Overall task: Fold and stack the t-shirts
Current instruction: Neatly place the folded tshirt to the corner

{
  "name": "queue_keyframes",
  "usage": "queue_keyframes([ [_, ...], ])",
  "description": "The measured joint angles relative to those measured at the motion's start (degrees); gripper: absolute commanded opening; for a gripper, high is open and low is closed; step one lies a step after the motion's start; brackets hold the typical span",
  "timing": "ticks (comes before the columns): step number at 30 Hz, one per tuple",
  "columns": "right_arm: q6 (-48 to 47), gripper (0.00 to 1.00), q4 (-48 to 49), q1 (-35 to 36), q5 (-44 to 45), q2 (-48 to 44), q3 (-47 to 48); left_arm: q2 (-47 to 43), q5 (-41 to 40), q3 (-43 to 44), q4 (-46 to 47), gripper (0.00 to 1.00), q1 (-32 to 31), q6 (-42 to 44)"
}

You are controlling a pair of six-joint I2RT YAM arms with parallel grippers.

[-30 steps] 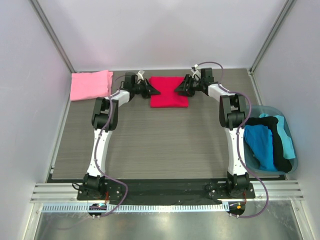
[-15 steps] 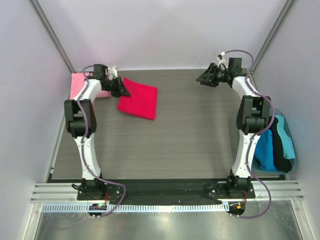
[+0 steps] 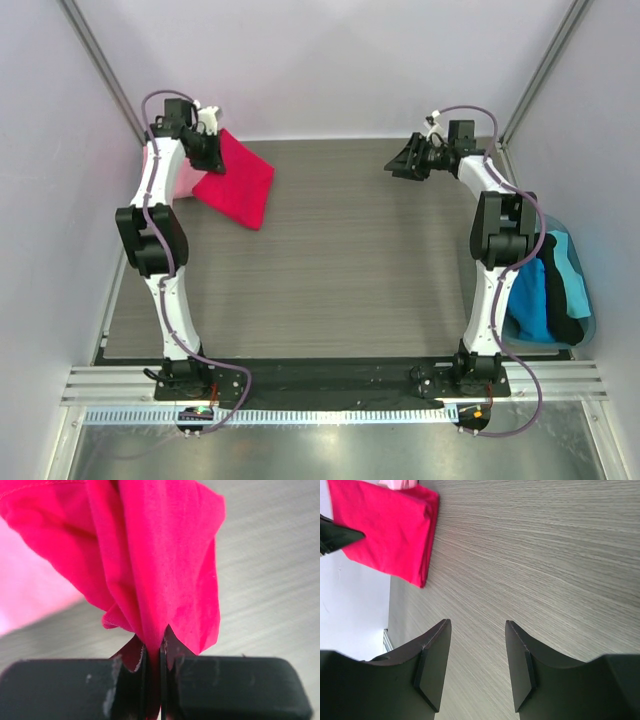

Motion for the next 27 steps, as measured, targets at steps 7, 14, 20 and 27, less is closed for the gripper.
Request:
queue_keyframes([
  [7,1.7,0.53,1.6,-0.2,-0.1,0.0,-2.7,1.0,-9.0,6.2,1.6,0.0,0.1,1.0],
  [14,2.7,0.53,3.0,-0.3,0.0,0.0,-3.1,4.5,-14.6,11.6,5.0,0.0,0.9,0.8],
  [20,2.8,0.53,3.8,-0.3,0.4,-0.1,-4.5,5.4,-15.8,14.0,6.1,0.0,2.9,0.7],
  [27,2.8,0.53,3.8,-0.1,1.6,-1.0,-5.5,5.6,-15.6,16.6,7.1,0.0,7.5,0.7],
])
